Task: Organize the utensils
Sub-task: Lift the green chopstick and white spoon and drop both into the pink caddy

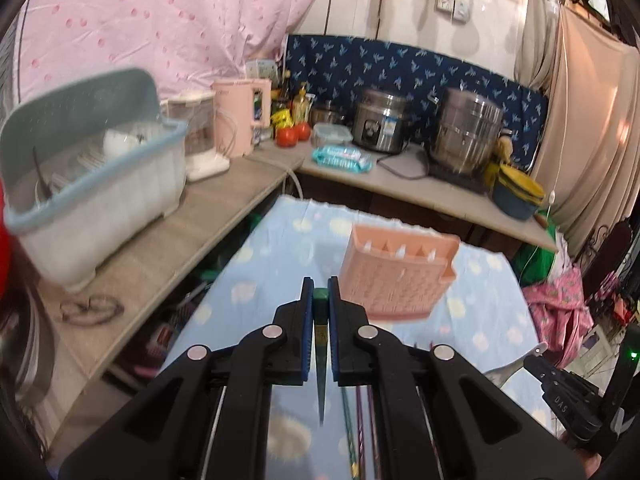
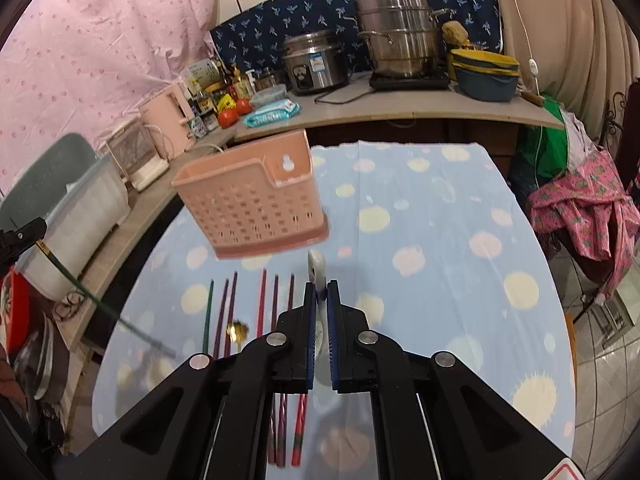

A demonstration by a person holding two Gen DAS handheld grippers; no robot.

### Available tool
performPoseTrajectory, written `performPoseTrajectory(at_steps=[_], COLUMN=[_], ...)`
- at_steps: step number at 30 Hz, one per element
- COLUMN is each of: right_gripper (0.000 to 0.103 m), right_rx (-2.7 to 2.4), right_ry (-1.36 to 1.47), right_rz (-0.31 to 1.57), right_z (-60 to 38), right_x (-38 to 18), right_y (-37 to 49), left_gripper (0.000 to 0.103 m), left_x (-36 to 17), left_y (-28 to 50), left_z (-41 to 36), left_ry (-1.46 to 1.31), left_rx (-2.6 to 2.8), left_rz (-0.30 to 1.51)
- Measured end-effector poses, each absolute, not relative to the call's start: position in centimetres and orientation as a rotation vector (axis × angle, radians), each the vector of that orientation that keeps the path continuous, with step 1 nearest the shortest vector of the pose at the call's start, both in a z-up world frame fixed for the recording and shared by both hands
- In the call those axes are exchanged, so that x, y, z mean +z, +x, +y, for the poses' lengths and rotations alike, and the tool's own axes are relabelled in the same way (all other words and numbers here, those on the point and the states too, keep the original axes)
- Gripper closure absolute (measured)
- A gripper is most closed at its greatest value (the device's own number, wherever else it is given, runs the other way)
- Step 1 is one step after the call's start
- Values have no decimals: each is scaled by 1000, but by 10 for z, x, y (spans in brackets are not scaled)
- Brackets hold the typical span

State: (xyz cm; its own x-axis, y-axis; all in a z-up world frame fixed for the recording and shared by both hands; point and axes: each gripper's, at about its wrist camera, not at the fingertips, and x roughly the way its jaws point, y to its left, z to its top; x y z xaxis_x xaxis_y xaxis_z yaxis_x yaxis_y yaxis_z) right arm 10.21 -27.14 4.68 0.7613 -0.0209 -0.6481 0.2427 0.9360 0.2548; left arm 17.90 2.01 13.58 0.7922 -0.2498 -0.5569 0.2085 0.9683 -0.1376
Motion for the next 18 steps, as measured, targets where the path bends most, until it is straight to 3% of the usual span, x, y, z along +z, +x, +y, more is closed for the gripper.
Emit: performPoseTrajectory(at_steps=[11,18], right_gripper=[97,97], right_rx=[-121,-99], right_ry=[350,370], right_rz=[590,584], right_z=[-293,-302], right_x=[105,117], right_y=[177,238], left_gripper=[97,97], left_x=[237,269], left_y=[225,269], left_z=[-6,-32], left_ry=[-117,-127], left_rx=[-314,-321], left_rz=[414,338])
